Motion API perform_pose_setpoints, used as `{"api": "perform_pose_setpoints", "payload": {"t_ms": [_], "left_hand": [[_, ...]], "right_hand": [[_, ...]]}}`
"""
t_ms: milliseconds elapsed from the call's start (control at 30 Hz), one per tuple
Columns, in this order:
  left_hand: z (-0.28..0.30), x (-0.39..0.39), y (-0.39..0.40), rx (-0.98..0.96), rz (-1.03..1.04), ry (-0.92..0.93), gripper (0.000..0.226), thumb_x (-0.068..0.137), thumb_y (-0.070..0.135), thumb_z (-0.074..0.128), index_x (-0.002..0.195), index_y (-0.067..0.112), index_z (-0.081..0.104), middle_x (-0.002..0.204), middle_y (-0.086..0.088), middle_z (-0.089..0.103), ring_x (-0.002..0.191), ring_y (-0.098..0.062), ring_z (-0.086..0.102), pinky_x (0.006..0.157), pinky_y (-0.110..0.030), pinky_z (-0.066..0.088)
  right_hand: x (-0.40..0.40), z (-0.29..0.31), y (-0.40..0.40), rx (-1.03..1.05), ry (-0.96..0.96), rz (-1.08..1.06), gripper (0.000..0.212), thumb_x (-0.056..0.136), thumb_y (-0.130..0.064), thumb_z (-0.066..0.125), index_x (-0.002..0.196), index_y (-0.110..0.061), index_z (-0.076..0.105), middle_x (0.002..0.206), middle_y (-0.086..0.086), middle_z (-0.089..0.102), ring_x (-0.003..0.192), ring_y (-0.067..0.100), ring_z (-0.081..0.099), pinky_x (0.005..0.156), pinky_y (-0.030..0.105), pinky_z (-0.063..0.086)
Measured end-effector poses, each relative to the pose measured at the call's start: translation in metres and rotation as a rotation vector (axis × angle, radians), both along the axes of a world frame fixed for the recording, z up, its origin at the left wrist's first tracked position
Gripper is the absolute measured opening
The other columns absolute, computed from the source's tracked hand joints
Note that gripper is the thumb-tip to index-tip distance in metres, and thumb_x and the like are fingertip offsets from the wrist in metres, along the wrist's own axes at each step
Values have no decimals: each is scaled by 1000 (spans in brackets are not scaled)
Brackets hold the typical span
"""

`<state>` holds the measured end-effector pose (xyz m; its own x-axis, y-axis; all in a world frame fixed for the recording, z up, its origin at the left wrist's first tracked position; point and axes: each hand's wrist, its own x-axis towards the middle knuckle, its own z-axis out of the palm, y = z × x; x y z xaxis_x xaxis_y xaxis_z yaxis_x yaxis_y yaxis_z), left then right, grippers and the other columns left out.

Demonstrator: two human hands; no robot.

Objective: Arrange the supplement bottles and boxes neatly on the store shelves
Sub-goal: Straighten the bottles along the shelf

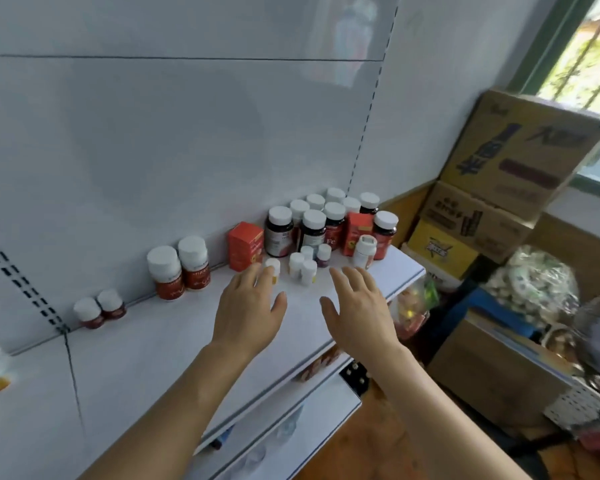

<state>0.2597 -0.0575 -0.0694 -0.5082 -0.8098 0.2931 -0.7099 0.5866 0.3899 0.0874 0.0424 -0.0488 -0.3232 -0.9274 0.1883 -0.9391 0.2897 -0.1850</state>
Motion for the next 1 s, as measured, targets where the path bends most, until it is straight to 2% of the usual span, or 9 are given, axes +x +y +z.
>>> {"api": "perform_pose_setpoints", "payload": {"t_ms": [100, 233, 333, 467, 633, 767, 833, 900, 1000], "left_hand": [[-13, -22, -19, 28, 96, -17, 51, 94, 33, 60, 138, 10, 51, 139, -11, 52, 123, -34, 51, 99, -43, 47], [-24, -47, -34, 25, 229, -62, 54, 91, 30, 64, 140, 12, 50, 136, -10, 50, 114, -36, 55, 86, -43, 52], [-32, -62, -40, 35, 288, -75, 51, 91, 28, 63, 138, 13, 50, 136, -8, 50, 110, -34, 56, 80, -42, 53], [-43, -73, -43, 66, 347, -25, 41, 94, 25, 61, 132, 12, 55, 134, -7, 54, 107, -33, 58, 78, -42, 53], [-50, -80, -48, 87, 363, 43, 29, 95, 17, 60, 122, 9, 57, 119, -12, 63, 98, -37, 61, 69, -42, 51], [-52, -82, -46, 126, 390, 128, 24, 95, 16, 59, 118, 10, 56, 117, -10, 62, 96, -35, 62, 71, -40, 50], [-56, -78, -44, 184, 423, 232, 24, 94, 17, 61, 117, 15, 55, 115, -5, 63, 96, -29, 63, 75, -40, 51], [-55, -71, -40, 288, 466, 369, 28, 93, 22, 64, 119, 24, 55, 111, 3, 64, 95, -21, 65, 82, -39, 53], [-40, -60, -34, 535, 469, 604, 28, 93, 26, 68, 120, 29, 62, 107, 5, 65, 87, -18, 70, 85, -40, 58]], "right_hand": [[-32, -16, -35, -37, 3, 98, 55, 96, -35, 58, 145, -13, 46, 136, 10, 55, 130, 34, 46, 107, 44, 43], [-65, -32, -72, -54, 19, 241, 44, 87, -23, 68, 129, -14, 57, 113, 8, 62, 103, 36, 58, 78, 46, 53], [-81, -47, -94, -103, 18, 368, 39, 82, -18, 73, 119, -13, 63, 99, 8, 62, 85, 35, 58, 61, 42, 52], [-93, -66, -109, -195, -25, 517, 34, 78, -14, 77, 110, -12, 67, 93, 7, 60, 77, 33, 56, 50, 37, 48], [-95, -76, -118, -281, -119, 572, 23, 78, -1, 73, 99, -9, 68, 89, 6, 62, 76, 30, 57, 49, 35, 47], [-93, -78, -120, -274, -134, 576, 17, 80, 1, 68, 94, -9, 67, 84, 5, 64, 68, 31, 58, 46, 37, 46], [-95, -78, -121, -276, -162, 575, 16, 80, -2, 69, 93, -10, 67, 82, 5, 64, 67, 33, 59, 47, 38, 47], [-96, -72, -118, -298, -299, 547, 15, 82, -9, 71, 96, -14, 69, 85, 4, 66, 72, 28, 63, 54, 38, 51], [-96, -45, -116, -183, -718, 408, 12, 87, -23, 74, 97, -29, 71, 84, -9, 70, 79, 6, 67, 73, 29, 56]]}}
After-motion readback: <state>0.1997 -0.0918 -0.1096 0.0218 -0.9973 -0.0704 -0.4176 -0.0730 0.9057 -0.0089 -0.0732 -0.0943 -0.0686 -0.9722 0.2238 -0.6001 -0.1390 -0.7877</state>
